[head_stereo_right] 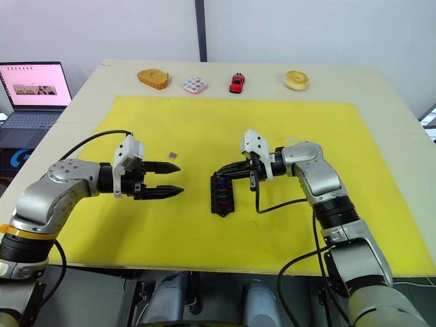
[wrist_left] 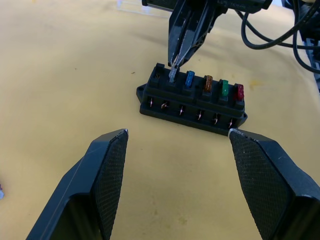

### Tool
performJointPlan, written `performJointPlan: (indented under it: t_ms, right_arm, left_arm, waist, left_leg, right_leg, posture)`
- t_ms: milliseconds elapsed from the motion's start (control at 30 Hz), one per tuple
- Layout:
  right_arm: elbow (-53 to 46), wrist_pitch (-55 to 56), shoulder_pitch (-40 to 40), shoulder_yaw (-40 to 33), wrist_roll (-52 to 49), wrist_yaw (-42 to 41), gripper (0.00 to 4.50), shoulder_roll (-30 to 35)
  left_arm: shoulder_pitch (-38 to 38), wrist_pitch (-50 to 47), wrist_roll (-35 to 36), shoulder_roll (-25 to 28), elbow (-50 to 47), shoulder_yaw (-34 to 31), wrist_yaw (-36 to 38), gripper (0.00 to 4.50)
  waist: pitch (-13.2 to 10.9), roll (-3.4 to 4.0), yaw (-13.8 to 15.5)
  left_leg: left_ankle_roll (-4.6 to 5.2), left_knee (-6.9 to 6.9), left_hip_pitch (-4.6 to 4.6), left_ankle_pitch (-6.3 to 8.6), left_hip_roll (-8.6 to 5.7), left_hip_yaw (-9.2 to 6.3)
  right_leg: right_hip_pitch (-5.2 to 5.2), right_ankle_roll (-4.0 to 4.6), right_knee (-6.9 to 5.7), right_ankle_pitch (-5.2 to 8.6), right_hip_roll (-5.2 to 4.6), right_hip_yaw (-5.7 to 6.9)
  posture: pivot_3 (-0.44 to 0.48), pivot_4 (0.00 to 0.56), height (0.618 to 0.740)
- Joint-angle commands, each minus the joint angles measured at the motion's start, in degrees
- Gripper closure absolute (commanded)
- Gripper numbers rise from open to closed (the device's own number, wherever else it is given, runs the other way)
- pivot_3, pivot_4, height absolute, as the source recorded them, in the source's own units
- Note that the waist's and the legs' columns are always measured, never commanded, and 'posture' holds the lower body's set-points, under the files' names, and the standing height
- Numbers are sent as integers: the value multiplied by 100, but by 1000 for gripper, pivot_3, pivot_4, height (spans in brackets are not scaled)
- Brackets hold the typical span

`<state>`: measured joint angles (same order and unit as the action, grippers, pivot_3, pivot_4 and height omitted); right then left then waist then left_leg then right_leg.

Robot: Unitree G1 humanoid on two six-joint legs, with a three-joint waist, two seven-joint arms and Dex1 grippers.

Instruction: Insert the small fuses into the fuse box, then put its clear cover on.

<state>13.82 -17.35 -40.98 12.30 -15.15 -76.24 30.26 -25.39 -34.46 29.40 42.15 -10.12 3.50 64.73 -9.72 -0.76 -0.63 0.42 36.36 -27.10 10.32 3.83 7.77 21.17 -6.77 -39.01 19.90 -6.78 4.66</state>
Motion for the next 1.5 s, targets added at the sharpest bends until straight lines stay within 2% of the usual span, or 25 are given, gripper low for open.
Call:
performJointPlan:
  t_ms: [33,967,1167,1267,1333,1500]
  right_arm:
    - [-18,97,-28,3,35,-19,4405,-1]
    - [58,-88,144,180,221,-27,4405,58]
    - [-351,-283,-78,-409,-260,194,4405,96]
    - [-1019,-1224,-187,-1222,-911,691,4405,356]
    - [-1420,-1706,39,-1645,-1158,922,4405,684]
    - [-1815,-1954,1324,-2521,-960,1585,4405,1504]
  left_arm:
    - [-11,47,36,26,-154,-84,1,1077]
    - [24,141,-32,37,-44,-94,-27,1077]
    - [-33,59,120,99,307,-422,-43,1077]
    - [44,-128,311,447,551,-950,48,1077]
    - [154,-115,325,715,768,-1265,85,1077]
    - [393,614,-137,1207,1908,-1744,51,1077]
  waist:
    - [0,0,-2]
    - [1,0,1]
    - [1,0,-1]
    - [0,1,-5]
    - [0,1,10]
    - [4,-6,45]
  left_leg:
    - [0,0,0,0,0,0]
    - [0,0,10,0,0,-1]
    - [0,-1,16,0,0,-1]
    - [0,-1,-3,0,1,-2]
    - [0,-2,-8,0,2,-2]
    - [3,-13,19,4,-1,0]
  right_leg:
    - [0,0,0,0,0,0]
    - [-13,0,0,0,0,0]
    - [-17,0,0,0,0,0]
    - [7,0,-5,0,0,0]
    - [12,0,-6,0,-1,-1]
    - [-3,0,27,0,-3,6]
  posture:
    - [0,150,740]
    - [0,150,740]
    - [0,150,740]
    - [0,150,740]
    - [0,150,740]
    - [0,150,740]
